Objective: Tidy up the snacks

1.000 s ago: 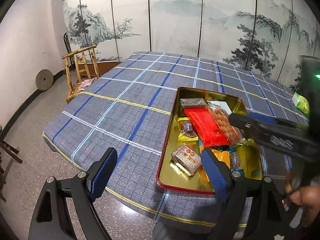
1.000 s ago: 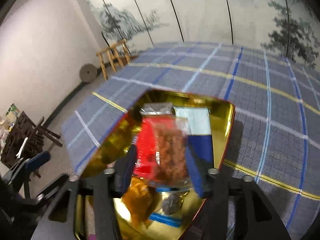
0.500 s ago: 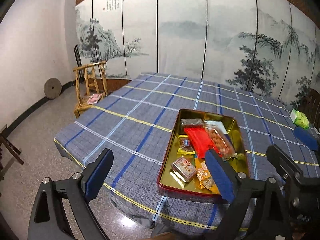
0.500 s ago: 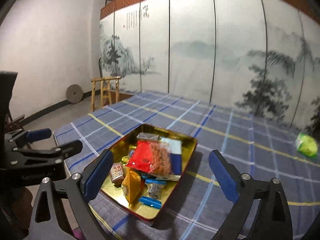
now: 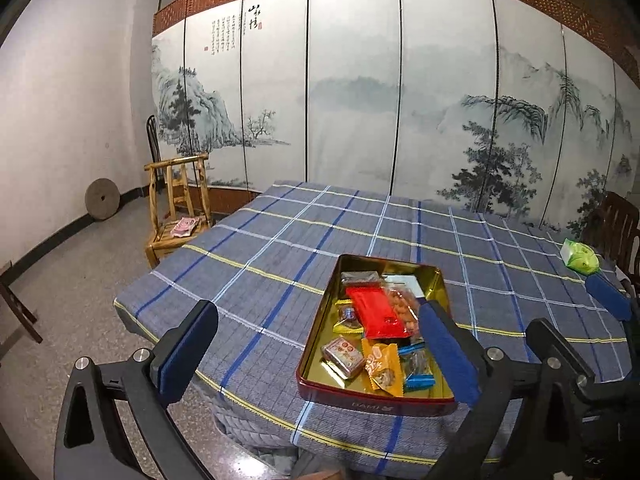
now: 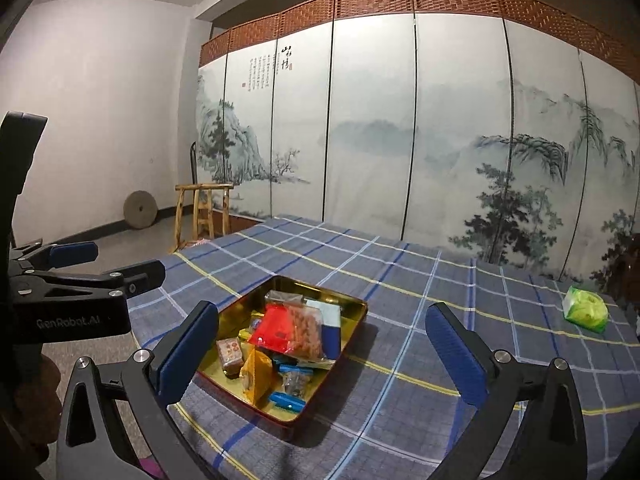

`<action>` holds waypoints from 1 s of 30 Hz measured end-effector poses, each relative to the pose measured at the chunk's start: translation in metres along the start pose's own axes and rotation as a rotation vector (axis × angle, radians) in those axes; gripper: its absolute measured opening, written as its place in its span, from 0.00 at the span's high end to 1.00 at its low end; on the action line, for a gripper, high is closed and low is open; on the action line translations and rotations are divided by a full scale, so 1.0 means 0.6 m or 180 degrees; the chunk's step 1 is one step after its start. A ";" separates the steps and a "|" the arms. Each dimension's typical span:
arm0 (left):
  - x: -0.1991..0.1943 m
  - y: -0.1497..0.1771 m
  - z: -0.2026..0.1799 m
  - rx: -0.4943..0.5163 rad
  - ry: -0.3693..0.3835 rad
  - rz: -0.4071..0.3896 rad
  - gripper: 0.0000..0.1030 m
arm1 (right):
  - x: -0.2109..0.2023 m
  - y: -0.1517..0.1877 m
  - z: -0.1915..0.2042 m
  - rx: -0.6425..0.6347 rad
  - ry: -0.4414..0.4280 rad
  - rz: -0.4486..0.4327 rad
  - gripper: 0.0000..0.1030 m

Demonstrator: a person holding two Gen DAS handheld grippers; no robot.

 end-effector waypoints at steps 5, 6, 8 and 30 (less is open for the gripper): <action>-0.008 -0.002 -0.006 0.0025 0.0012 -0.0028 0.02 | -0.007 -0.002 -0.002 0.0011 0.0003 -0.0021 0.00; -0.010 -0.002 -0.006 0.0021 0.0017 -0.0032 0.02 | -0.009 -0.003 -0.003 0.0008 0.0003 -0.0024 0.00; -0.010 -0.001 -0.006 0.0022 0.0016 -0.0030 0.02 | -0.009 -0.003 -0.003 0.0009 0.0004 -0.0024 0.00; -0.016 -0.002 0.002 0.0036 -0.0030 -0.0075 0.01 | -0.017 -0.010 -0.003 -0.0011 0.0027 -0.0021 0.00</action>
Point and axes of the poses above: each gripper's, at about its wrist camera, not at the fingertips, and x roughly the way its jaws point, z to its left, y to its underside, the point moved 9 cm from there along x, roughly the way its jaws point, and after that the axes turned 8 degrees about -x, right-handed, at the moved point
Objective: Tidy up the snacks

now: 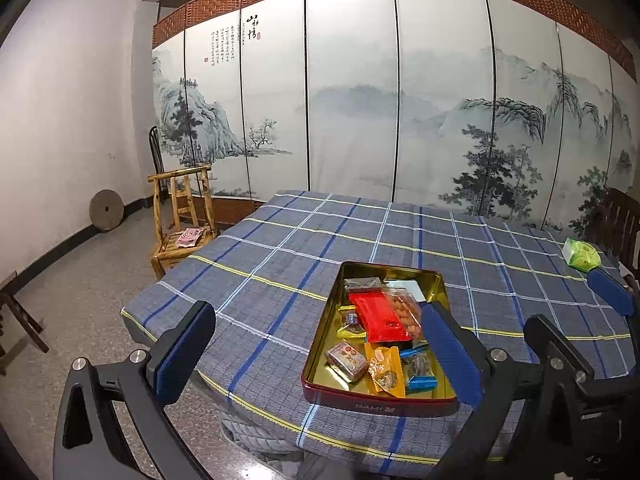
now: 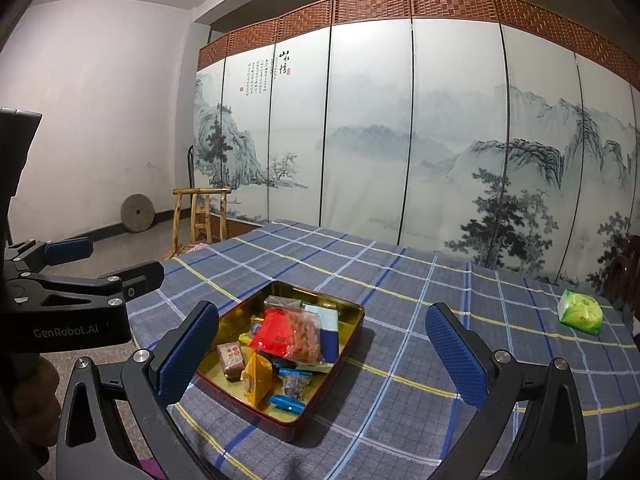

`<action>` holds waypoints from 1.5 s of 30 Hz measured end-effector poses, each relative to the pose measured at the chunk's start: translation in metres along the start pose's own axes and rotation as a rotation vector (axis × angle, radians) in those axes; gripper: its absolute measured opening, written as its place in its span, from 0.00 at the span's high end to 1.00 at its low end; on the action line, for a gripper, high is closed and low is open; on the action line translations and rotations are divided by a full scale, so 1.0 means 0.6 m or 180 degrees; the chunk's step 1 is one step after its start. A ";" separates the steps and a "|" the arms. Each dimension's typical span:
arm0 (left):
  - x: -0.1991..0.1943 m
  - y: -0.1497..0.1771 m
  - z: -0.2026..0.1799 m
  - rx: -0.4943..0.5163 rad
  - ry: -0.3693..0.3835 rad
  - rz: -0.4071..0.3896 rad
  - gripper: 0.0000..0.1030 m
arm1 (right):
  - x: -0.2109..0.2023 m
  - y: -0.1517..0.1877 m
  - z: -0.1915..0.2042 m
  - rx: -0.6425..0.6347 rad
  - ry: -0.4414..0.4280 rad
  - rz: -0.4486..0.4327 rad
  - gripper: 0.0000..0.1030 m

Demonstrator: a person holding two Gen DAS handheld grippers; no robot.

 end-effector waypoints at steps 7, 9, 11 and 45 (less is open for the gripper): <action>0.000 0.000 0.001 0.0007 -0.0009 -0.0006 0.01 | -0.002 -0.001 0.000 0.0001 0.0008 0.0008 0.00; 0.000 0.000 0.000 0.0014 -0.0013 -0.0007 0.01 | -0.002 -0.001 0.001 -0.0002 0.0008 0.0013 0.00; -0.001 -0.001 0.002 0.0025 -0.0028 -0.0017 0.01 | -0.003 -0.001 0.000 -0.0003 0.0008 0.0016 0.00; -0.003 -0.002 0.008 0.0029 -0.0044 -0.0023 0.01 | -0.004 0.003 0.003 0.0003 0.0004 0.0039 0.00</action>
Point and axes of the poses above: each gripper's, at about its wrist camera, not at the fingertips, and x roughly the way its jaws point, z to its left, y to its underside, the point moved 9 cm from there along x, roughly the way its jaws point, and after that the axes turned 8 degrees about -x, right-handed, at the moved point
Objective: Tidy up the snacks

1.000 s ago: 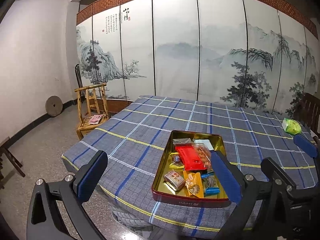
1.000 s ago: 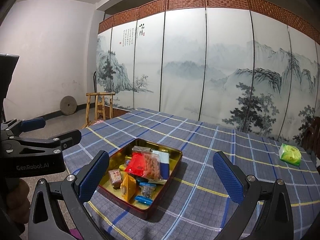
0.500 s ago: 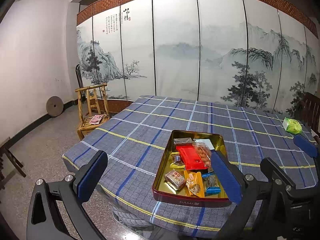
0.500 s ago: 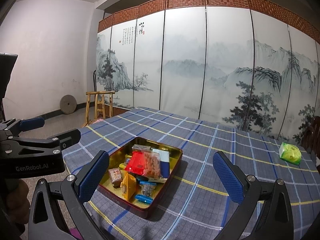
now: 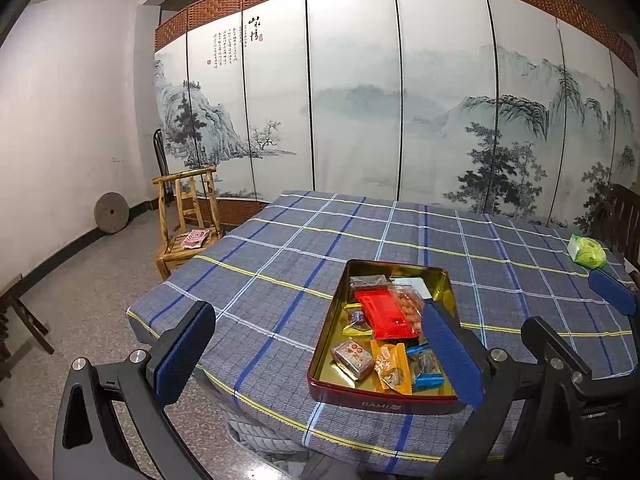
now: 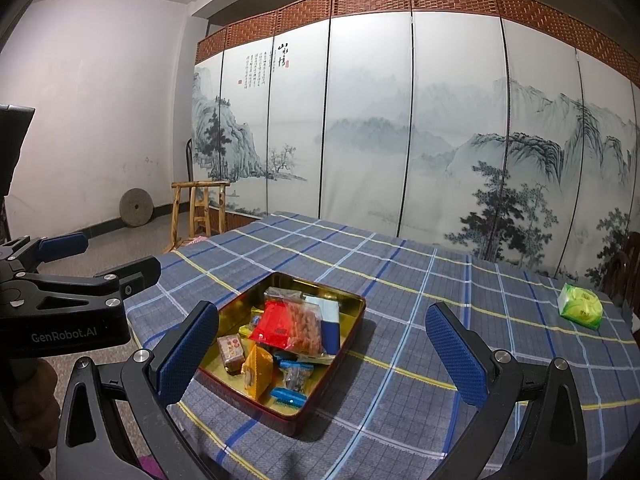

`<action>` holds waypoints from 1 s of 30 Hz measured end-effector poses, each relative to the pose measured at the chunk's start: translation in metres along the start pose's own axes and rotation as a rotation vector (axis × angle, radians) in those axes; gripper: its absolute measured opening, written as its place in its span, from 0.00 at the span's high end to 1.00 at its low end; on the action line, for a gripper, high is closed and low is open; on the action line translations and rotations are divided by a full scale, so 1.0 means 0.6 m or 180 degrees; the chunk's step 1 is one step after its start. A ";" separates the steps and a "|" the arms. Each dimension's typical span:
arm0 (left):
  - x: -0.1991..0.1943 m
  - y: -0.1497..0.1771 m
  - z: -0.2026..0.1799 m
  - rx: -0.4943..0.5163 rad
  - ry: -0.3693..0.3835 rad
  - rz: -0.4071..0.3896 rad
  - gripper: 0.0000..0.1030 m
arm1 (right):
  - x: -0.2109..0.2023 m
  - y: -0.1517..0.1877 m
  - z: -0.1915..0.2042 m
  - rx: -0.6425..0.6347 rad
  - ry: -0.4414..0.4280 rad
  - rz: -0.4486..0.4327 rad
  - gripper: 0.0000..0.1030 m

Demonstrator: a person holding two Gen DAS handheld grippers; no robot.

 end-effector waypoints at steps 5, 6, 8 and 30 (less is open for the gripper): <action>0.001 0.001 0.002 0.0001 0.0000 -0.0003 0.01 | -0.001 0.002 0.001 0.0001 -0.0002 0.0000 0.00; 0.001 0.002 0.000 0.0006 -0.0001 -0.0001 0.01 | 0.000 0.002 0.001 0.0002 -0.0001 0.0001 0.00; 0.001 0.002 0.004 0.0003 -0.0013 -0.0005 0.01 | 0.000 0.002 0.001 0.0002 -0.0006 0.0006 0.00; 0.004 0.008 0.015 0.0010 -0.0025 0.0020 0.01 | -0.005 0.011 0.003 0.0009 -0.0012 0.0035 0.00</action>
Point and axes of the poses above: each gripper's, at about its wrist camera, not at the fingertips, and x roughly the way its jaws point, z to its left, y to its underside, the point moved 9 cm from there along x, roughly the way its jaws point, and after that the axes turned 8 degrees about -x, right-handed, at the moved point
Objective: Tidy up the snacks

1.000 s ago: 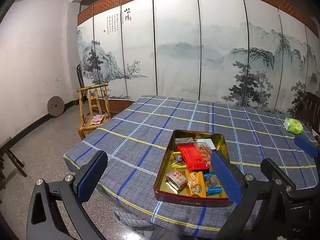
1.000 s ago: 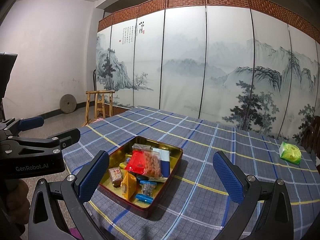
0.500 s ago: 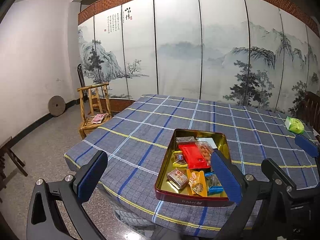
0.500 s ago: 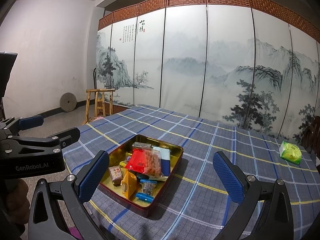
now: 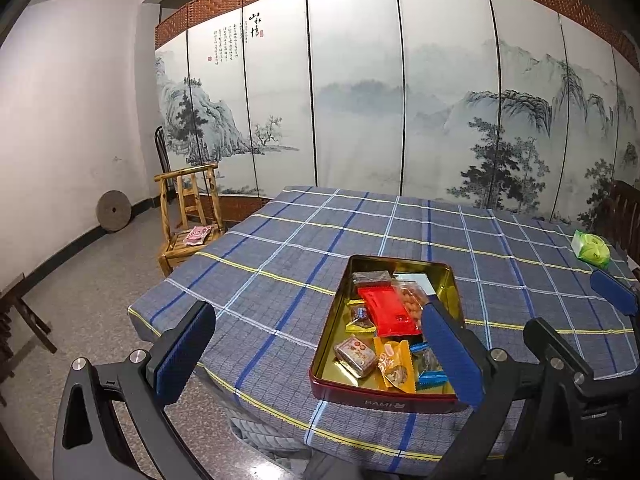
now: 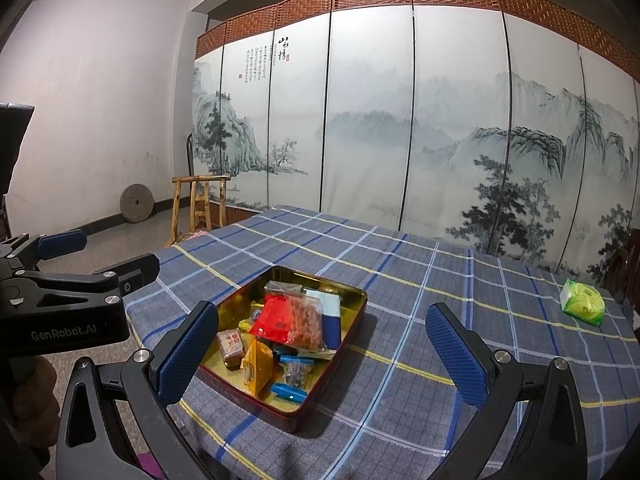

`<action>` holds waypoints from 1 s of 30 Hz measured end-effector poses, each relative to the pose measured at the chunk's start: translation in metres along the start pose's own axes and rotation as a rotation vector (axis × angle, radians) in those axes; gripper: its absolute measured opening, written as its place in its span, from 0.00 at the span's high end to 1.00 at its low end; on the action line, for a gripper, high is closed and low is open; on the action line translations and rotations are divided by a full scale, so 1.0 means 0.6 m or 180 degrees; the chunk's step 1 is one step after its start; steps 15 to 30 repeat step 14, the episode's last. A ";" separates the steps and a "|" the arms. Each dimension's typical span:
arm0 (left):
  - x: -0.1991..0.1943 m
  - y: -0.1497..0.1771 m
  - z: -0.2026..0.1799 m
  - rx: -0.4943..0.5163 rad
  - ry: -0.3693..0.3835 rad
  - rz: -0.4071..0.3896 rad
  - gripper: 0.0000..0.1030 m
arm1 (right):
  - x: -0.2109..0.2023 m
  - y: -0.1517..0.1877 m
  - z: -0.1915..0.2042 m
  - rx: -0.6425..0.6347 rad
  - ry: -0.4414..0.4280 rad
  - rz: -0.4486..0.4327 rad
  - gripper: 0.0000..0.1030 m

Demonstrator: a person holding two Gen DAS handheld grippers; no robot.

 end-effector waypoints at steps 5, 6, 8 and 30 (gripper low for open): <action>0.007 0.006 0.005 0.0018 0.0000 0.0004 0.01 | 0.003 0.004 0.000 0.0005 -0.0004 0.0004 0.00; 0.008 0.006 0.007 0.0009 -0.0004 -0.0015 0.01 | 0.003 0.009 0.000 0.0011 -0.0007 0.0016 0.00; 0.010 0.006 0.008 0.0052 -0.0043 -0.0057 0.01 | 0.005 0.019 -0.006 0.0057 -0.0030 0.0061 0.00; 0.014 0.007 0.005 0.0182 -0.0103 0.0007 0.01 | 0.046 0.099 -0.105 0.0453 0.0055 0.0533 0.00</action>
Point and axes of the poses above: each gripper's, at about its wrist camera, not at the fingertips, and x roughly the way its jaws point, z to its left, y to its underside, the point moved 9 cm from there along x, roughly the way its jaws point, and after that the axes turned 8 degrees about -x, right-handed, at the moved point
